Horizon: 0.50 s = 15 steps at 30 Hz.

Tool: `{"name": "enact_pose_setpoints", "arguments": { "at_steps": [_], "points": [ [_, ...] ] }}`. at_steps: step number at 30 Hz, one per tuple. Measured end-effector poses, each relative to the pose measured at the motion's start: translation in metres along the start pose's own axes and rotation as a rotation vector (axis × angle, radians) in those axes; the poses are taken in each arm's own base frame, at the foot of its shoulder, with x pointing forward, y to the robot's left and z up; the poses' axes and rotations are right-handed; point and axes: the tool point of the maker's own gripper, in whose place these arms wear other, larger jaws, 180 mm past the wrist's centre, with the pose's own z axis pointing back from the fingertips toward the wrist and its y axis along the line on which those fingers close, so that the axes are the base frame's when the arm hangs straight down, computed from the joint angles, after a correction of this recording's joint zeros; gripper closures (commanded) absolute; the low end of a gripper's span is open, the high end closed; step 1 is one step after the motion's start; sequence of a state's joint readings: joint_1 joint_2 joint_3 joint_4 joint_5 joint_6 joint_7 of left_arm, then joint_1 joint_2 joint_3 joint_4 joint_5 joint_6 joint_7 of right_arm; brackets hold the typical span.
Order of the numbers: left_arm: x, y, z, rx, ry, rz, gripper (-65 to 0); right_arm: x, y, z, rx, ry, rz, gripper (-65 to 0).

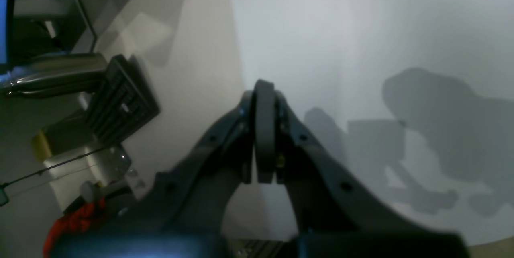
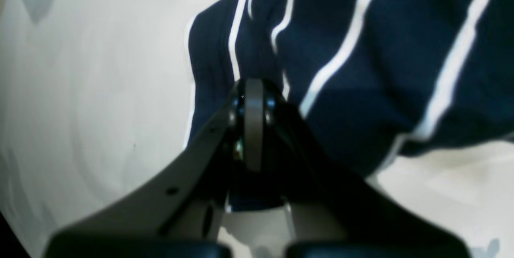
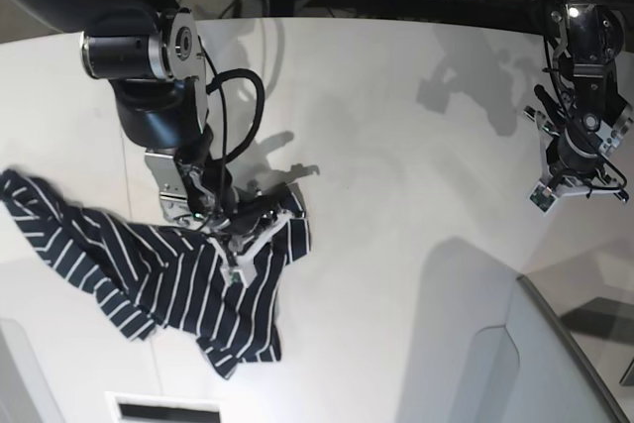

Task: Layout the t-shirt on the table in an organized manner, then fold the t-shirt properly
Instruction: 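Lift and drag the grasped fold with the right gripper to spread it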

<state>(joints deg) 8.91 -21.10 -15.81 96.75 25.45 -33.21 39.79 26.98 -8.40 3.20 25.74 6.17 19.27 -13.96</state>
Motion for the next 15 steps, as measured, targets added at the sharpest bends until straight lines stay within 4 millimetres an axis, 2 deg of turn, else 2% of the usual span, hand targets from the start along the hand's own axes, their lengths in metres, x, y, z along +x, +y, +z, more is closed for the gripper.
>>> {"name": "enact_pose_setpoints", "arguments": {
  "at_steps": [3,5,8,10,11,13,15],
  "points": [
    [0.0,-0.001,-0.001,-0.004,0.002,0.003,0.0,-0.01,0.026,0.001,0.093,0.082,0.098,-0.2],
    [0.001,-0.001,-0.001,-0.003,-0.003,0.006,0.0,-0.029,0.05,0.006,0.163,0.166,0.184,-0.6],
    [0.003,0.0,-0.001,-0.002,-0.007,0.006,0.0,-0.039,0.058,0.029,0.178,0.185,0.282,-0.9],
    [0.003,0.0,-0.001,-0.002,-0.008,0.006,0.0,-0.024,0.05,0.055,0.158,0.12,0.335,-2.3],
    [0.002,-0.001,-0.001,-0.002,-0.003,0.004,0.0,-0.015,0.039,0.071,0.106,0.098,0.381,-5.3],
    [0.003,-0.001,-0.001,-0.002,-0.008,0.008,0.0,0.018,0.034,0.097,0.067,-0.005,0.433,-13.7],
    [0.004,-0.002,-0.001,-0.005,-0.009,0.009,0.0,0.039,0.037,0.114,0.075,-0.087,0.44,-22.5]
  ]
}}
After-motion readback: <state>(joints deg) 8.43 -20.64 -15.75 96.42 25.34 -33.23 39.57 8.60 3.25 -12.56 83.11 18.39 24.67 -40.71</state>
